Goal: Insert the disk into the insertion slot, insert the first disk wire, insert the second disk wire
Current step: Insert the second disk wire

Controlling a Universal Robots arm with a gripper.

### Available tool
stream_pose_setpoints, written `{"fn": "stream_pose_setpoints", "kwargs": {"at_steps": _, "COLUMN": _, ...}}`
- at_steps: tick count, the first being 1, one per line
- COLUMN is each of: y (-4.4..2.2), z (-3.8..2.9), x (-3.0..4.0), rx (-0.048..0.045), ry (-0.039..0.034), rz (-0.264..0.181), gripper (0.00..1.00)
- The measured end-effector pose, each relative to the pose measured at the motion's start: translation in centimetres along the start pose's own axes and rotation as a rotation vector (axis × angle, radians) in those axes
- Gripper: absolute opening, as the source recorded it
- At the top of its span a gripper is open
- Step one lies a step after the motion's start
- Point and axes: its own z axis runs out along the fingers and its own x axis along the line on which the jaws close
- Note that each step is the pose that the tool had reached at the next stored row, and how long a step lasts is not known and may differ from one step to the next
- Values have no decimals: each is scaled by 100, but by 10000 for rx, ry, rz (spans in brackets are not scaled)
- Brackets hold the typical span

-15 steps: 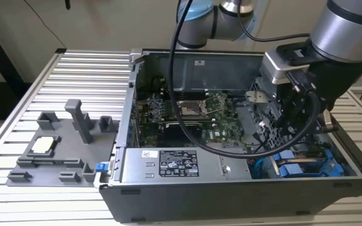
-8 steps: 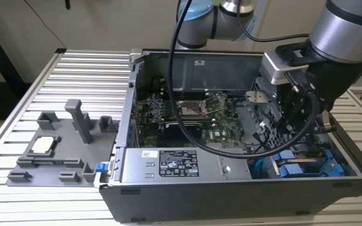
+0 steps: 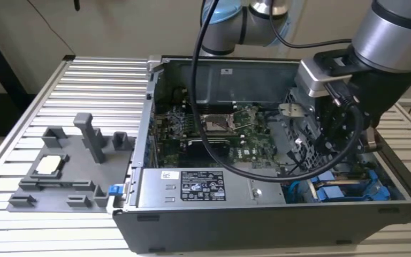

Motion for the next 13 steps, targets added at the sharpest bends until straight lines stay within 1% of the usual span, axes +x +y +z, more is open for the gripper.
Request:
{"fn": "stream_pose_setpoints", "kwargs": {"at_steps": 2, "y": 0, "z": -2, "x": 0, "rx": -1, "ry": 0, "rz": 1, "gripper": 15}}
{"fn": "stream_pose_setpoints", "kwargs": {"at_steps": 4, "y": -4, "z": -38, "x": -2, "rx": -3, "ry": 15, "rz": -2, "gripper": 15}}
{"fn": "stream_pose_setpoints", "kwargs": {"at_steps": 6, "y": -4, "z": -72, "x": -6, "rx": -11, "ry": 84, "rz": -8, "gripper": 15}}
{"fn": "stream_pose_setpoints", "kwargs": {"at_steps": 7, "y": -2, "z": -73, "x": -18, "rx": -14, "ry": 130, "rz": -12, "gripper": 17}}
{"fn": "stream_pose_setpoints", "kwargs": {"at_steps": 9, "y": 0, "z": -71, "x": -67, "rx": -9, "ry": 270, "rz": -39, "gripper": 29}}
{"fn": "stream_pose_setpoints", "kwargs": {"at_steps": 11, "y": 5, "z": -58, "x": -111, "rx": 37, "ry": 443, "rz": -72, "gripper": 29}}
{"fn": "stream_pose_setpoints", "kwargs": {"at_steps": 12, "y": 5, "z": -56, "x": -119, "rx": 32, "ry": 576, "rz": -91, "gripper": 35}}
{"fn": "stream_pose_setpoints", "kwargs": {"at_steps": 13, "y": 6, "z": -54, "x": -121, "rx": 16, "ry": 741, "rz": -105, "gripper": 35}}
